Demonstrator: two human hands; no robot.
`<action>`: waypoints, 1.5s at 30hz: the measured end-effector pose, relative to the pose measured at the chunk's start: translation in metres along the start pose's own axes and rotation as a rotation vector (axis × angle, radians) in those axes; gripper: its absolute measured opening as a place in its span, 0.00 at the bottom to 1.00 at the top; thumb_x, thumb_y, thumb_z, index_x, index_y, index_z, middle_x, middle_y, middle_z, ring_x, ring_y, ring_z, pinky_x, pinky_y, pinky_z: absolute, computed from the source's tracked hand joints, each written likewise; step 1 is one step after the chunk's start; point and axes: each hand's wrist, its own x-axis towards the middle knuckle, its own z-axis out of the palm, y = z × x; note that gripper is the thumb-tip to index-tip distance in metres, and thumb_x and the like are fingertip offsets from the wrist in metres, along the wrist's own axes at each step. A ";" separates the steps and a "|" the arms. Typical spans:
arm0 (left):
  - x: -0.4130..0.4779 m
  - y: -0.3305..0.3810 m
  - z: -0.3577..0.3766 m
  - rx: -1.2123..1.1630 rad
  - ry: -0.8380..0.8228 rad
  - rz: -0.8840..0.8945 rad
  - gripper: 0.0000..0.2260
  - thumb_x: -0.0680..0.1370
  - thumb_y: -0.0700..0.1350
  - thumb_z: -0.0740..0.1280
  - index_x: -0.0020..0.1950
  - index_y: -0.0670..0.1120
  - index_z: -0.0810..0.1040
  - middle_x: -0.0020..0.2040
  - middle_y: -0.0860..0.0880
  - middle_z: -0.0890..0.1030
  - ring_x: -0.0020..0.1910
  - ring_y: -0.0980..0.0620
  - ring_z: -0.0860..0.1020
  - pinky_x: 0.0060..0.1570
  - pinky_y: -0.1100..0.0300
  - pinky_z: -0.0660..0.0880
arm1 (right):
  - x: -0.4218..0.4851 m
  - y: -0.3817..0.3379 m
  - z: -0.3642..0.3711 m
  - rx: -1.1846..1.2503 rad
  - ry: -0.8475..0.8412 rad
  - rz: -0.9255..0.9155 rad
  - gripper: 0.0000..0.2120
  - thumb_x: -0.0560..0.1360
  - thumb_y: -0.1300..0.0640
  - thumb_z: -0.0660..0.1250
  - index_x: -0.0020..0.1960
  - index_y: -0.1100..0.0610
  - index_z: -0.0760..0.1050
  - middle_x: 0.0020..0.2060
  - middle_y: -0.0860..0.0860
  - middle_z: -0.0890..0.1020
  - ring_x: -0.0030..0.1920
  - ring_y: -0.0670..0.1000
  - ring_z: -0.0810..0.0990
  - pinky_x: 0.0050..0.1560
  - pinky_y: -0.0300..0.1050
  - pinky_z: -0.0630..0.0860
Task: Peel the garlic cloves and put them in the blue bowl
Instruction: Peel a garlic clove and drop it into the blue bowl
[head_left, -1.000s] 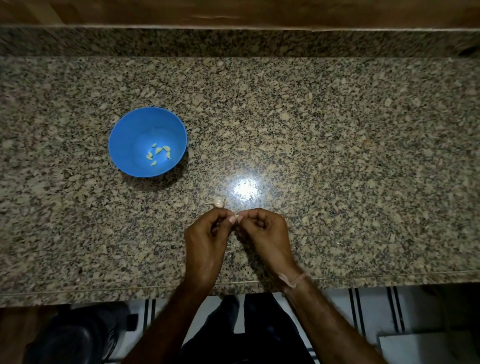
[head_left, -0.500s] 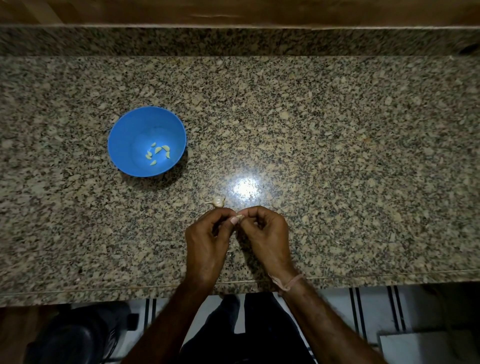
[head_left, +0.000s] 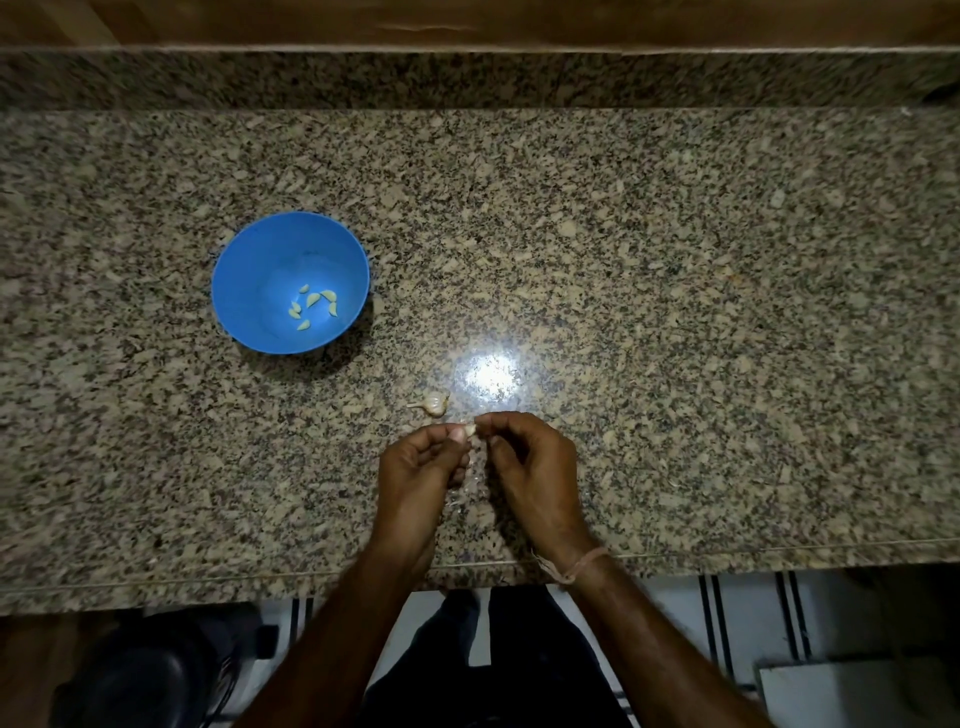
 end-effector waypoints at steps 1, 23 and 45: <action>0.001 0.000 0.000 0.024 0.018 0.016 0.05 0.82 0.40 0.69 0.50 0.44 0.86 0.41 0.46 0.84 0.42 0.50 0.79 0.45 0.54 0.76 | 0.000 0.000 -0.001 0.007 0.010 -0.013 0.13 0.80 0.68 0.67 0.60 0.57 0.85 0.52 0.46 0.87 0.55 0.44 0.85 0.59 0.43 0.81; 0.005 0.010 -0.007 0.428 0.014 0.237 0.08 0.81 0.38 0.69 0.48 0.48 0.86 0.43 0.53 0.87 0.45 0.55 0.85 0.47 0.59 0.81 | 0.001 -0.009 -0.006 0.425 -0.167 0.196 0.08 0.79 0.64 0.73 0.57 0.58 0.85 0.46 0.54 0.88 0.47 0.55 0.83 0.51 0.51 0.81; -0.005 0.010 -0.002 0.572 0.076 0.403 0.05 0.79 0.43 0.73 0.52 0.52 0.85 0.46 0.56 0.85 0.45 0.56 0.83 0.46 0.52 0.81 | 0.006 -0.009 -0.006 0.687 -0.070 0.435 0.05 0.77 0.67 0.73 0.53 0.64 0.82 0.45 0.59 0.88 0.47 0.53 0.87 0.50 0.43 0.84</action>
